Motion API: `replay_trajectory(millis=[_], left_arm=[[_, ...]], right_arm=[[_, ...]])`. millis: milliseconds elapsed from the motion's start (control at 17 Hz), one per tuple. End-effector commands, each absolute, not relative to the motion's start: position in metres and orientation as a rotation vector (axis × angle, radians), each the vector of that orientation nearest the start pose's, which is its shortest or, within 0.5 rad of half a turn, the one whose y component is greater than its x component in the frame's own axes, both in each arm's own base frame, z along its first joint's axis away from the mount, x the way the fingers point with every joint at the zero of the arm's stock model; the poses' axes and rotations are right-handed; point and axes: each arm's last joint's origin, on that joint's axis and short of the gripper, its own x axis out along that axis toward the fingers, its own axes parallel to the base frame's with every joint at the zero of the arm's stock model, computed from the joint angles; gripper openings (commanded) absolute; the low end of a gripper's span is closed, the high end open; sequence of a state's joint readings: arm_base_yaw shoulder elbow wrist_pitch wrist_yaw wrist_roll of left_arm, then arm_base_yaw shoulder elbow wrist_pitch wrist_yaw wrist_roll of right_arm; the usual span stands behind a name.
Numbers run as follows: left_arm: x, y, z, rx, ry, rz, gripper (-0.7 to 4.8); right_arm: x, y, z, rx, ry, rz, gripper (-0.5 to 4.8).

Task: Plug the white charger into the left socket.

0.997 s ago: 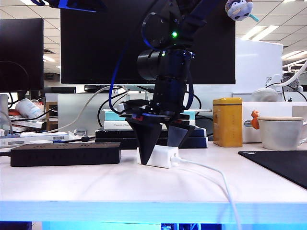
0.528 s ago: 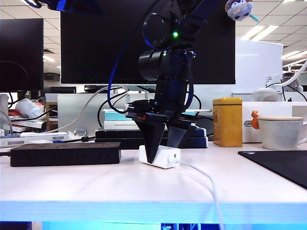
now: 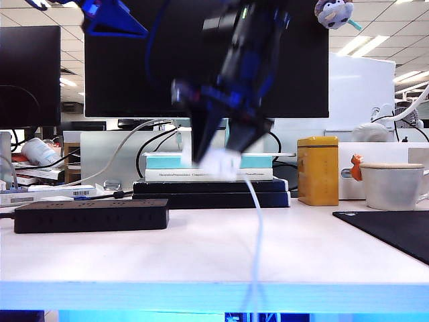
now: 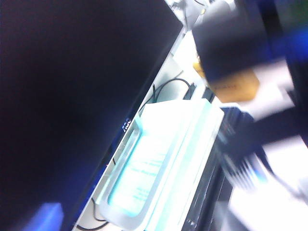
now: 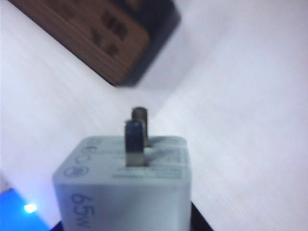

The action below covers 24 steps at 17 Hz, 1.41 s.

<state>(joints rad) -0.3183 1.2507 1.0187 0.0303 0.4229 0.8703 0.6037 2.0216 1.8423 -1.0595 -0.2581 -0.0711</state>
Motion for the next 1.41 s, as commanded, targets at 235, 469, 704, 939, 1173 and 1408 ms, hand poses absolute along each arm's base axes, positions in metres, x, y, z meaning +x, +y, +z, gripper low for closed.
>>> replay_trajectory(millis=[235,469,704,939,1173,1408], left_arm=[[0.259,-0.098,0.334,0.886,-0.091,-0.807,4.79],[0.253,-0.096,0.341,0.889,-0.124,-0.794,4.79],[0.238,-0.09,0.363,0.916,-0.222,-0.696,4.79],[0.224,-0.084,0.378,0.989,-0.305,-0.632,4.79],[0.215,-0.082,0.385,1.089,-0.373,-0.604,4.79],[0.208,-0.079,0.398,1.135,-0.485,-0.543,4.79]], right_arm=[[0.315,0.224,0.36,-0.068,0.885,0.837,2.56],[0.311,0.227,0.399,0.429,0.838,0.941,2.56],[0.315,0.227,0.408,0.774,0.96,0.905,2.56],[0.317,0.23,0.423,1.064,1.063,0.96,2.55],[0.319,0.233,0.439,1.154,0.982,1.048,2.55],[0.318,0.233,0.438,1.409,1.244,0.939,2.55]])
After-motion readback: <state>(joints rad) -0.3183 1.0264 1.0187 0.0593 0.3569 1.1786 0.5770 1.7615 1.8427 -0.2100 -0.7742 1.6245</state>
